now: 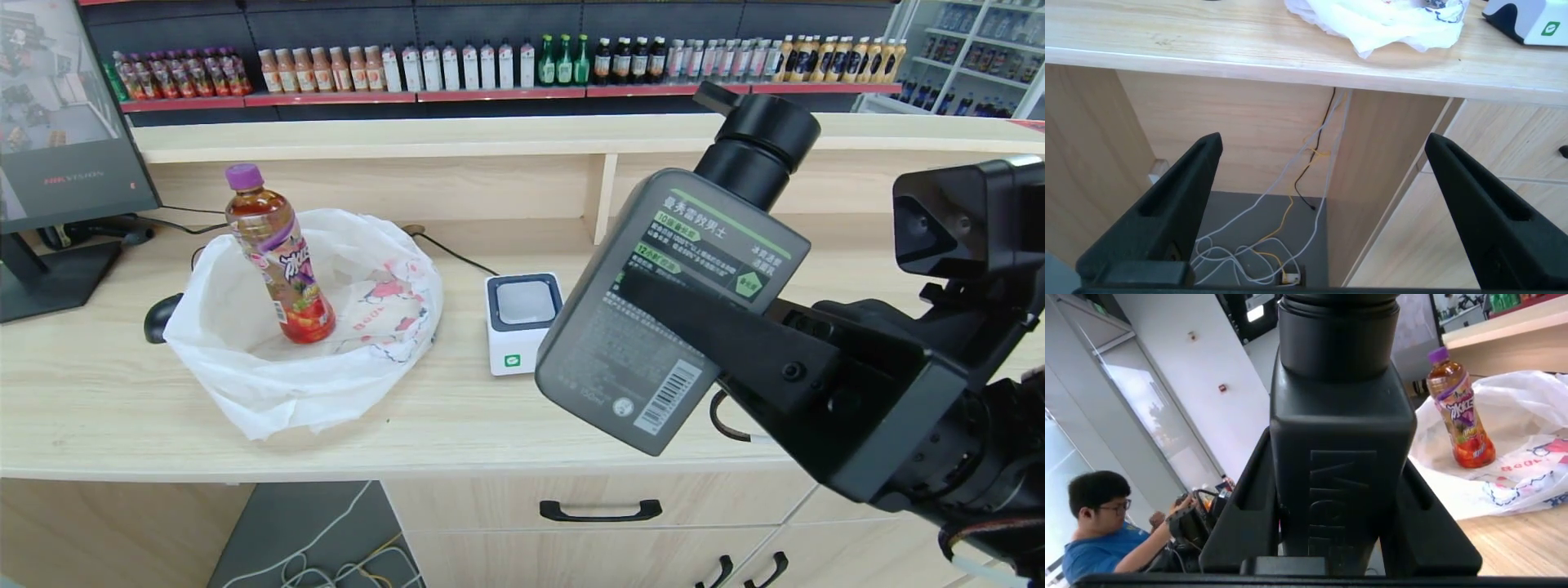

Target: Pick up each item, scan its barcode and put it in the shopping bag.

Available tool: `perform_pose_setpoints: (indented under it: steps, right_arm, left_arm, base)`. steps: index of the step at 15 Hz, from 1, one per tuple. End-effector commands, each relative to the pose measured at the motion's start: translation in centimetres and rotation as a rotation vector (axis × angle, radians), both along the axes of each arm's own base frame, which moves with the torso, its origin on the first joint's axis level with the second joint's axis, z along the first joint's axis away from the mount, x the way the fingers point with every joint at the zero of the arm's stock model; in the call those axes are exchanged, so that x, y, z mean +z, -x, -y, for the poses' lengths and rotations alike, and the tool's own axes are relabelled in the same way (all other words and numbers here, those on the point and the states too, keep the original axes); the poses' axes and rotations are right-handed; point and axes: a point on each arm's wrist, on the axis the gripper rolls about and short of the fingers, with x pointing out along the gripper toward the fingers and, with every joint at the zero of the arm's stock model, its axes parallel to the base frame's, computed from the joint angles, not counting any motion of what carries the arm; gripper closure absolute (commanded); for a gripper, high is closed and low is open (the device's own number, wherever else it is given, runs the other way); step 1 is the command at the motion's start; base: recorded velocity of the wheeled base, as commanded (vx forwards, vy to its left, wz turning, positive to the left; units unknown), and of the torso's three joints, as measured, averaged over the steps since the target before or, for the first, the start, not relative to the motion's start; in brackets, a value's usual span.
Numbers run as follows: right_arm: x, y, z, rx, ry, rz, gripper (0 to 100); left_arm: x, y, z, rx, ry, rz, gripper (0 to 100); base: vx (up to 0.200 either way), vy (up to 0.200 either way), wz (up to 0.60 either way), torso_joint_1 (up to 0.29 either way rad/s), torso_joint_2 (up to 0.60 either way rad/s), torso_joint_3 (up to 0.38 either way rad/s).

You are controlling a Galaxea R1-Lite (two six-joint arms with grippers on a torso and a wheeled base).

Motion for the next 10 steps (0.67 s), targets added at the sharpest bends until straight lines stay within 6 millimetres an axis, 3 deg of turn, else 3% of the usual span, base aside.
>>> perform_pose_setpoints:
  steps: [1,6,10]
  right_arm:
    - [0.1,0.1,0.1,0.002,-0.003,0.004,100]
    - [-1.0,0.3,0.4,-0.087,0.079,0.148,100]
    - [-1.7,-0.4,0.5,-0.259,0.153,0.295,100]
  left_arm:
    - [0.0,0.0,0.0,0.001,0.001,0.0,0]
    - [0.0,0.0,0.0,0.001,0.001,0.0,0]
    - [0.0,0.0,0.0,0.001,0.001,0.0,0]
  base:
    - [0.0,0.0,0.0,0.0,0.0,0.0]
    - [0.0,0.0,0.0,0.0,0.0,0.0]
    - [0.0,0.0,0.0,0.0,0.0,0.0]
